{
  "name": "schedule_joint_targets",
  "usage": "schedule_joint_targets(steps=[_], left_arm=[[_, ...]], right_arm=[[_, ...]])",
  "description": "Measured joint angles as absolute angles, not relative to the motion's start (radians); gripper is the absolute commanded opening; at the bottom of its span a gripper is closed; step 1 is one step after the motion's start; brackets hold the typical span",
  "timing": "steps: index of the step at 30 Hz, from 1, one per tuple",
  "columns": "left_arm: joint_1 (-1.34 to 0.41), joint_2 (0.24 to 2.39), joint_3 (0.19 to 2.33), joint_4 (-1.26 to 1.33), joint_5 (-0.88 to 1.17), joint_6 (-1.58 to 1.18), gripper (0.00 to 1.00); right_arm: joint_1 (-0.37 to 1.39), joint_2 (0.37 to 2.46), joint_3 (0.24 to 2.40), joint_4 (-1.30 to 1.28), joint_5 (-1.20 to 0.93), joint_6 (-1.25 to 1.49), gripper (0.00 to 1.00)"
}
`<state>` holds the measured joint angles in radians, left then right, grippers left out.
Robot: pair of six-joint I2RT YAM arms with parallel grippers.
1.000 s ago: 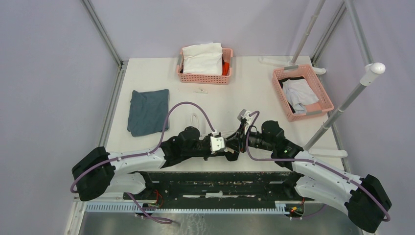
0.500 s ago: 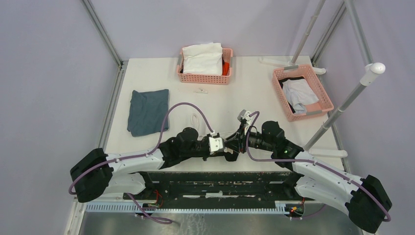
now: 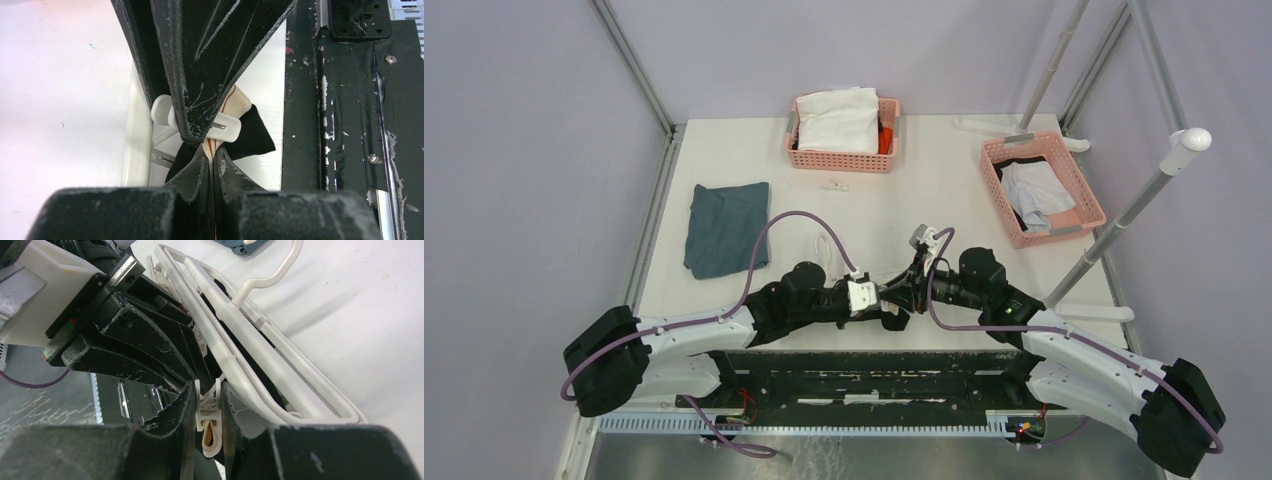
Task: Clip the underwear to the hanger
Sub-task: Clamp the underwear onto the hanger.
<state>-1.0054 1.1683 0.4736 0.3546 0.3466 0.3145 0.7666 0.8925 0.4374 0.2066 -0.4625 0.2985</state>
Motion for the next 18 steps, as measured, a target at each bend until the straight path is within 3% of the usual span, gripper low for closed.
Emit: schedule_joint_targets(steps=[18], left_arm=[[-1.005,1.168,0.468,0.363,0.341,0.315,0.03]], right_arm=[[0.770,0.893,0.437,0.200,-0.466,0.309,0.56]])
